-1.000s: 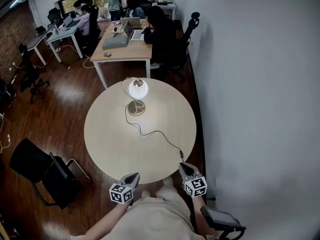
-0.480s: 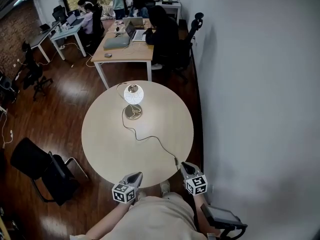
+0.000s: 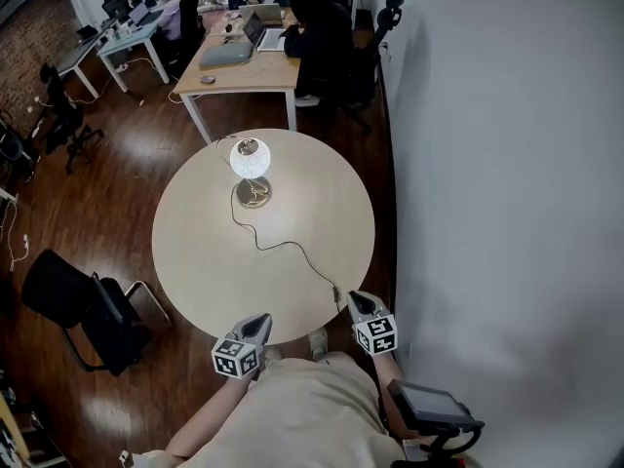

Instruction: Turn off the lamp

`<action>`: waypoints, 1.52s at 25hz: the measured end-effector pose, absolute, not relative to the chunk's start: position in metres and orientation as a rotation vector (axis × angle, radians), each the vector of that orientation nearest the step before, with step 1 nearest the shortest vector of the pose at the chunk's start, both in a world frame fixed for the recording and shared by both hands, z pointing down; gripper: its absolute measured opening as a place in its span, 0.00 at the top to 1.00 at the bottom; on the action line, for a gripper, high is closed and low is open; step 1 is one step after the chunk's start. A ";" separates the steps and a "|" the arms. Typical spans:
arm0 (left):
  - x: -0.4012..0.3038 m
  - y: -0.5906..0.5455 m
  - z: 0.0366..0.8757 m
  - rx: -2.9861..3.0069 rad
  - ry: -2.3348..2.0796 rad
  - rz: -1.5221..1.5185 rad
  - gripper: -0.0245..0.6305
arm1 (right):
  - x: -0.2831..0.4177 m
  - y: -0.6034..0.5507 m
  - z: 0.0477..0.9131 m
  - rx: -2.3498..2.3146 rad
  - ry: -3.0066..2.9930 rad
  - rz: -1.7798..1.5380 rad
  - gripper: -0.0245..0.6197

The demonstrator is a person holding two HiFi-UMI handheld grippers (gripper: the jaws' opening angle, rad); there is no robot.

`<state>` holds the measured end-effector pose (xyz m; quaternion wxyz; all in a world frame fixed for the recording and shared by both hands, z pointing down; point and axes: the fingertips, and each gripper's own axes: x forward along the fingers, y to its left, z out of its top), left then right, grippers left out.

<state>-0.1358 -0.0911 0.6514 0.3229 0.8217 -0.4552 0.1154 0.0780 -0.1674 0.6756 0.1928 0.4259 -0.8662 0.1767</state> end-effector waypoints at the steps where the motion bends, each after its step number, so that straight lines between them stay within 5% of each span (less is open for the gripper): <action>1: -0.134 -0.095 0.651 2.152 -1.203 0.306 0.96 | 0.081 -0.173 0.681 1.188 -2.417 0.499 0.93; 12: -0.107 -0.099 0.662 2.084 -1.215 0.403 0.96 | 0.092 -0.180 0.766 1.081 -2.237 0.626 0.81; 38: -0.093 -0.120 0.660 2.144 -1.155 0.527 0.96 | 0.078 -0.176 0.874 1.034 -2.023 0.833 0.76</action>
